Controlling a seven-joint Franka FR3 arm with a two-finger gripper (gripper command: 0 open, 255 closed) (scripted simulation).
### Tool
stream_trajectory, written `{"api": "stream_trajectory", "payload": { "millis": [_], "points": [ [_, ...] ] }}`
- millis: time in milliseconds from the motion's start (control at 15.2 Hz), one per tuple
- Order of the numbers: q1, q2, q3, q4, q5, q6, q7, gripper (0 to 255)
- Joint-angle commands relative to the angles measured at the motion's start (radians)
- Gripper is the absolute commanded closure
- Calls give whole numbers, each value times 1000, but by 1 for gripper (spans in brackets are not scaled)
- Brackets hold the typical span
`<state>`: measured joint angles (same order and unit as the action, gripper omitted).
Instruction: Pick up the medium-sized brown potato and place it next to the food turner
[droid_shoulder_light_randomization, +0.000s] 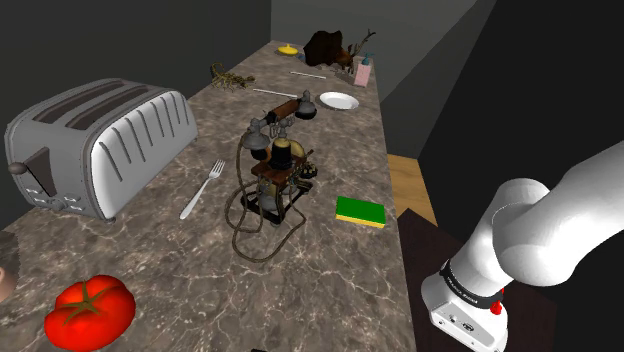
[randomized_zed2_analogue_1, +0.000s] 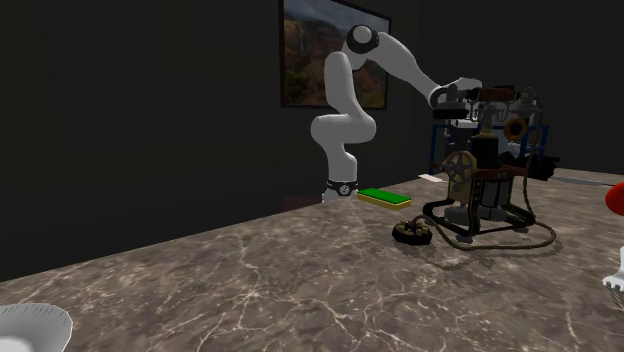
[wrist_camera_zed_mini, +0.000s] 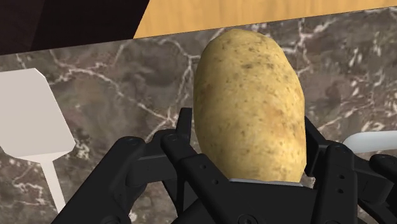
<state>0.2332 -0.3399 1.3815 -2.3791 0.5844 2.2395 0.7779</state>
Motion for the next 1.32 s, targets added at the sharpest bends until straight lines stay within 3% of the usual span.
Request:
{"api": "stream_trajectory", "payload": {
  "millis": [0, 330, 396, 726, 858, 990, 1254],
  "points": [
    [-3, 4, 11, -4, 0, 2, 2, 255],
    [-2, 6, 10, -4, -2, 3, 3, 255],
    [0, 5, 7, -6, -1, 3, 0, 0],
    [-2, 6, 10, -4, -2, 3, 3, 0],
    [75, -40, -98, 22, 5, -79, -8, 0],
    [117, -78, -170, 51, 8, -151, -16, 0],
    [116, -79, -170, 51, 9, -152, -16, 0]
  ]
}}
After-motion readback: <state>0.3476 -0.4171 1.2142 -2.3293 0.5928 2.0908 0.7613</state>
